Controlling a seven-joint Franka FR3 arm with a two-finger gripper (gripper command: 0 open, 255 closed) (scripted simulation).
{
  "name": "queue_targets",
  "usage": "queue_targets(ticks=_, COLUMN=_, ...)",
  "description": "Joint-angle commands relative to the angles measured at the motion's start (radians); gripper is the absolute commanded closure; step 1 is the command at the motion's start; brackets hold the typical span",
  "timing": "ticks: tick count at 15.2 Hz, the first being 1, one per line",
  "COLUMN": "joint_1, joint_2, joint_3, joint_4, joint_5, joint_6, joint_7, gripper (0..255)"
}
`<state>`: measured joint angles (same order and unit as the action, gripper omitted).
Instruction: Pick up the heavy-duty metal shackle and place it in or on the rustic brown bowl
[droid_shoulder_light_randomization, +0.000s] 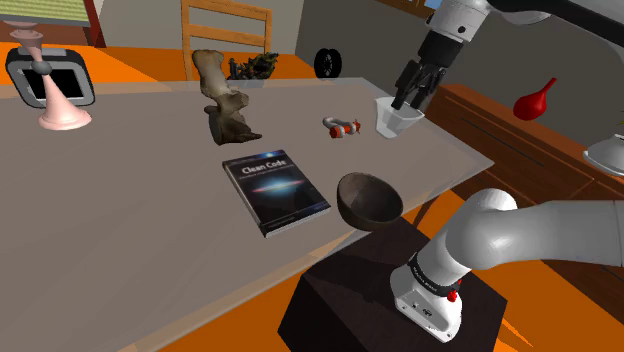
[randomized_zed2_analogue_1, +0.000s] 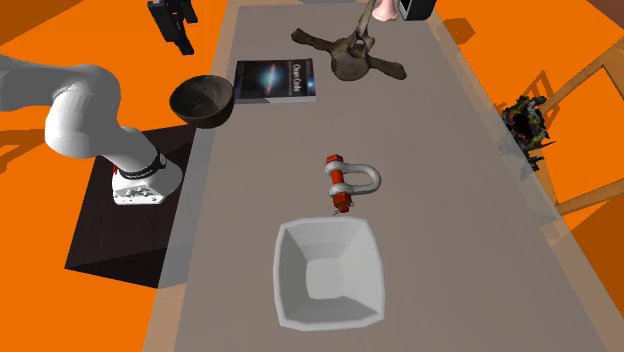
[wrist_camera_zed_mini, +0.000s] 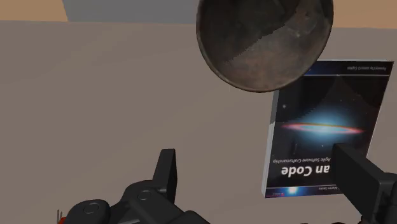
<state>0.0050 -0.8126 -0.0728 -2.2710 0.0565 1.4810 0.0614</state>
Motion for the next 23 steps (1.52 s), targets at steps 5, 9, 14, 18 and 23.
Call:
queue_targets(ticks=5, joint_1=-0.008, joint_2=0.119, joint_3=-0.044, joint_4=0.015, joint_5=-0.034, joint_6=0.08, joint_7=-0.05, gripper=0)
queue_targets(ticks=9, joint_1=-0.015, joint_2=0.249, joint_3=-0.087, joint_4=0.05, joint_5=-0.058, joint_6=0.153, joint_7=-0.099, gripper=0)
queue_targets(ticks=14, joint_1=-0.023, joint_2=0.425, joint_3=-0.138, joint_4=0.121, joint_5=-0.073, joint_6=0.23, joint_7=-0.159, gripper=0)
queue_targets(ticks=18, joint_1=-0.03, joint_2=0.573, joint_3=-0.175, joint_4=0.199, joint_5=-0.071, joint_6=0.278, joint_7=-0.209, gripper=0)
queue_targets(ticks=23, joint_1=-0.045, joint_2=0.767, joint_3=-0.213, joint_4=0.324, joint_5=-0.051, joint_6=0.317, joint_7=-0.272, gripper=0)
